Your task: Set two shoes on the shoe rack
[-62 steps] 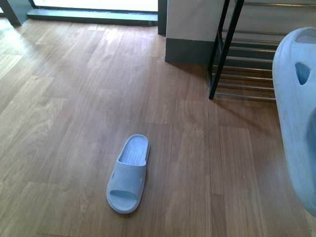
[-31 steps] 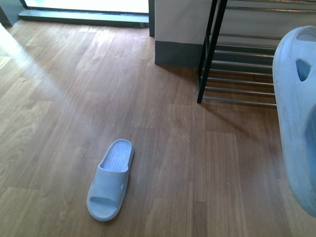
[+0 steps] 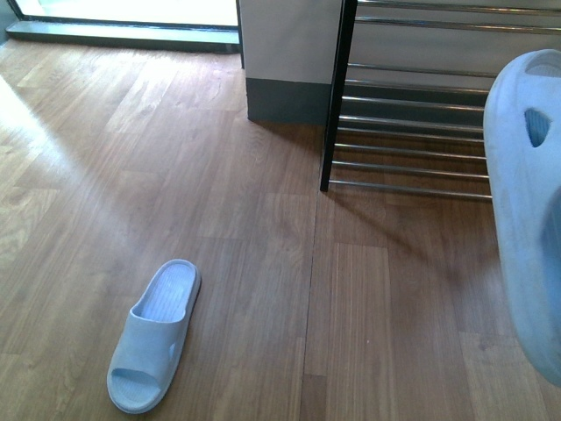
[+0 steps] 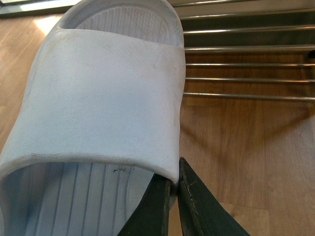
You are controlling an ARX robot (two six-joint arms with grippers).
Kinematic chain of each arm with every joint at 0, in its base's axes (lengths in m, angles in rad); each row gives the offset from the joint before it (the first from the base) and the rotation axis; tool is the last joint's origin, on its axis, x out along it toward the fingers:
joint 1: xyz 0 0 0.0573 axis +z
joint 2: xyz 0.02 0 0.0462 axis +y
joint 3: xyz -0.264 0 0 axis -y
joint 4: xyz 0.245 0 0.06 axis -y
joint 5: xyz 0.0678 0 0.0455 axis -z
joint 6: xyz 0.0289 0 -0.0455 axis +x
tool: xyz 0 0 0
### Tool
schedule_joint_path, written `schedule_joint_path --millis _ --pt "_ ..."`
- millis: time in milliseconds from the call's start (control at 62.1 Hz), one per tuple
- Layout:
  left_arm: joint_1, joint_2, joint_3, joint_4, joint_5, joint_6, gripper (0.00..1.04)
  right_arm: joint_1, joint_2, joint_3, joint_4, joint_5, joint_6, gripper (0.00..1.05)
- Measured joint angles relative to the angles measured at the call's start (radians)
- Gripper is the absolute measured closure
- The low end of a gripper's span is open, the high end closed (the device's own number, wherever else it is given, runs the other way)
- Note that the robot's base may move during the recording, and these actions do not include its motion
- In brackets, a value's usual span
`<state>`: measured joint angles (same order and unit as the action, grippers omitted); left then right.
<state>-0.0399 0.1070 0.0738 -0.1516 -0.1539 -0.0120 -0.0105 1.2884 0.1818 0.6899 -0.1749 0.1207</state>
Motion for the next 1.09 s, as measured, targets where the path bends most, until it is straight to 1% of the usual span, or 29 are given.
schedule_joint_path --millis 48,97,145,193,306,338,402,418,451,531,579,595,612,628,676,789,853,933,1094 --pt "0.002 0.124 0.045 -0.048 -0.06 0.018 0.09 0.0 0.0 0.0 0.0 0.002 0.0 1.03" --pt "0.027 0.264 0.068 -0.014 -0.051 0.05 0.09 0.0 0.0 0.0 0.0 0.002 0.0 1.03" --pt "0.057 0.473 0.097 0.092 -0.009 0.111 0.09 0.0 0.0 0.0 0.0 0.002 0.0 1.03" --pt "0.068 0.613 0.121 0.177 0.009 0.163 0.09 0.0 0.0 0.0 0.0 0.002 0.0 1.03" --pt "0.072 0.927 0.193 0.342 0.027 0.288 0.09 0.0 0.0 0.0 0.0 0.002 0.0 1.03" --pt "0.071 1.027 0.22 0.387 0.024 0.348 0.09 0.0 0.0 0.0 0.0 0.002 0.0 1.03" --pt "0.059 1.323 0.3 0.478 0.008 0.51 0.09 0.0 0.0 0.0 0.0 0.002 0.0 1.03" --pt "0.057 1.353 0.307 0.489 0.004 0.52 0.09 0.0 0.0 0.0 0.0 0.002 0.0 1.03" --pt "0.045 1.469 0.337 0.534 0.0 0.6 0.09 0.0 0.0 0.0 0.0 0.002 0.0 1.03" --pt "0.026 1.707 0.411 0.621 0.006 0.801 0.09 0.0 0.0 0.0 0.0 0.002 0.0 1.03" --pt "0.015 1.855 0.459 0.669 0.032 0.941 0.09 0.0 0.0 0.0 0.0 0.002 0.0 1.03" --pt "0.014 1.903 0.478 0.674 0.042 0.996 0.09 0.0 0.0 0.0 0.0 0.002 0.0 1.03" --pt "0.013 1.925 0.487 0.676 0.042 1.007 0.09 0.0 0.0 0.0 0.0 0.002 0.0 1.03" --pt "0.011 1.971 0.504 0.682 0.042 1.059 0.09 0.0 0.0 0.0 0.0 0.002 0.0 1.03" --pt "0.009 2.06 0.537 0.705 0.037 1.143 0.09 0.0 0.0 0.0 0.0 0.002 0.0 1.03" --pt "0.004 2.271 0.641 0.711 0.067 1.302 0.09 0.0 0.0 0.0 0.0 0.002 0.0 1.03" --pt "0.002 2.35 0.686 0.711 0.082 1.344 0.09 0.0 0.0 0.0 0.0 0.002 0.0 1.03" --pt "-0.011 2.487 0.779 0.699 0.14 1.399 0.09 0.0 0.0 0.0 0.0 0.002 0.0 1.03" --pt "-0.038 2.588 0.88 0.637 0.173 1.409 0.09 0.0 0.0 0.0 0.0 0.002 0.0 1.03"
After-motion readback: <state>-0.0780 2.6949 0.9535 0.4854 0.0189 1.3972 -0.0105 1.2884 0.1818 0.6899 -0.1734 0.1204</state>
